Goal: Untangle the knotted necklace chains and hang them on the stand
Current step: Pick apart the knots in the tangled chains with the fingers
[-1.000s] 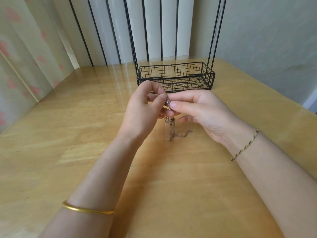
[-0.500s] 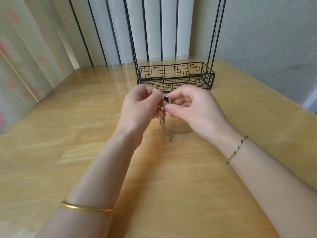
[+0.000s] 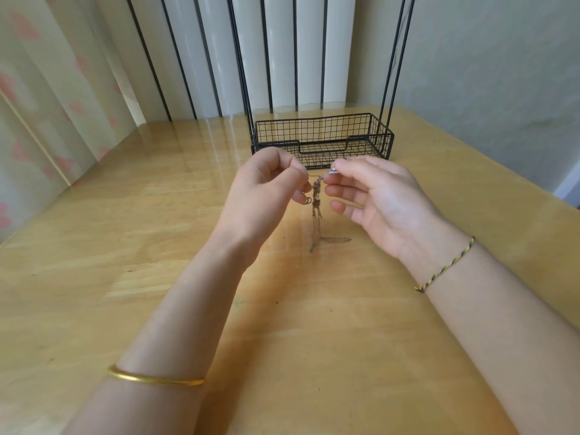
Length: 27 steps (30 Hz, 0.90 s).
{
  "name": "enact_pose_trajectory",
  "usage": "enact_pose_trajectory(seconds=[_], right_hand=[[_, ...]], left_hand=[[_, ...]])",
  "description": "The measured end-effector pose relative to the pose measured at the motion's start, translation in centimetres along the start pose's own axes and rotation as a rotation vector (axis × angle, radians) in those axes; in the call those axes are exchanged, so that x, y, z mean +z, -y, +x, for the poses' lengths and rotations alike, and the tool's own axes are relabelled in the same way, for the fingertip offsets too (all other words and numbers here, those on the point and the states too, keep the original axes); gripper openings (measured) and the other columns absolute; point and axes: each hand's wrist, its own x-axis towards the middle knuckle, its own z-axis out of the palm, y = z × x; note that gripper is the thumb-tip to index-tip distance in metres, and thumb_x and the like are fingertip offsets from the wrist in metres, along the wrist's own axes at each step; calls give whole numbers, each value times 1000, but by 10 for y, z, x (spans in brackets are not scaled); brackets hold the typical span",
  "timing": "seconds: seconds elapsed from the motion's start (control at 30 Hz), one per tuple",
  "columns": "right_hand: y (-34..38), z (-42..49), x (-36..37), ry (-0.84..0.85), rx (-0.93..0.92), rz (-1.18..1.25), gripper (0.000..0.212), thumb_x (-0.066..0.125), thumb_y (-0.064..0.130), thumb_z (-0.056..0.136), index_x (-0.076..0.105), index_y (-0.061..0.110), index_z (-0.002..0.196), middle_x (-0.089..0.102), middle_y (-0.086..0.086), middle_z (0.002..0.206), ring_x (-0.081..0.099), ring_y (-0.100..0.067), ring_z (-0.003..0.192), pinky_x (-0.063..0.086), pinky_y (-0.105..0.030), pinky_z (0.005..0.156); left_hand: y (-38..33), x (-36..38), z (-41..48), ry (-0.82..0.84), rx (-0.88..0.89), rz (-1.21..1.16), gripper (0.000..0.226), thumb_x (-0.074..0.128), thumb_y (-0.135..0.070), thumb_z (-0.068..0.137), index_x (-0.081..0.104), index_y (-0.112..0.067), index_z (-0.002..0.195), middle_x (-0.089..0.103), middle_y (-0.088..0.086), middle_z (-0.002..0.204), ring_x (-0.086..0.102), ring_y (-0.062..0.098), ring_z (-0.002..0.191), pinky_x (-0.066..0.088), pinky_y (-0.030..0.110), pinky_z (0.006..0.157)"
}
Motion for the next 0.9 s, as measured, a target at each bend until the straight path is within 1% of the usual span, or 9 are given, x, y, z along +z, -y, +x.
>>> enact_pose_trajectory(seconds=[0.07,0.13,0.23,0.33,0.4,0.6,0.7,0.83,0.9], right_hand=[[0,0,0,-7,-4,37,7,62,11,86,60,14,80,65,-1,72,61,-13,67,50,-24,59],[0,0,0,-9,-12,46,6,62,9,87,59,13,82,65,-1,72,61,-12,66,51,-23,57],[1,0,1,-12,-29,41,7,60,9,89,59,13,83,62,0,69,60,-11,63,50,-22,55],[1,-1,2,-9,-34,40,6,56,10,91,58,12,86,59,0,68,56,-9,58,48,-21,52],[1,-1,3,3,-29,53,5,55,10,92,58,11,88,57,1,65,52,-9,55,47,-21,51],[1,-2,3,48,-8,88,10,55,14,92,59,10,84,58,2,58,49,-8,50,45,-19,47],[2,-2,1,46,-58,-5,12,57,17,92,61,12,81,60,1,60,51,-9,51,45,-19,48],[2,-2,-3,14,-156,-184,9,59,17,90,66,13,86,60,1,68,53,-8,58,46,-20,53],[1,-1,-3,33,-172,-223,10,58,15,90,68,13,87,59,1,71,53,-8,60,46,-19,54]], left_hand=[[0,2,-1,-6,66,119,8,53,-4,84,58,-7,79,61,0,70,59,11,66,48,19,73],[0,3,-3,-10,116,210,5,55,-5,81,57,-5,77,62,1,71,59,16,69,45,16,65],[-1,5,-4,-11,162,305,6,57,-4,81,58,-7,75,57,-9,66,50,0,59,39,11,58],[-1,5,-4,-20,193,365,7,57,-7,80,58,-10,74,57,-9,71,50,0,65,41,14,63],[0,6,-3,-22,210,388,8,57,-8,79,57,-13,73,60,-5,78,55,8,75,45,19,70],[0,7,-3,-10,154,352,15,58,-3,81,62,-18,83,59,-9,78,51,5,68,41,12,62],[-2,8,-4,41,104,323,9,58,-9,85,65,-13,82,57,-10,69,48,1,62,39,11,58],[-1,7,-4,83,42,256,12,60,-17,88,67,-11,81,66,5,77,55,5,66,43,15,57],[-2,6,-4,108,11,220,8,60,-14,89,66,-9,85,64,2,71,53,-1,57,40,11,53]])
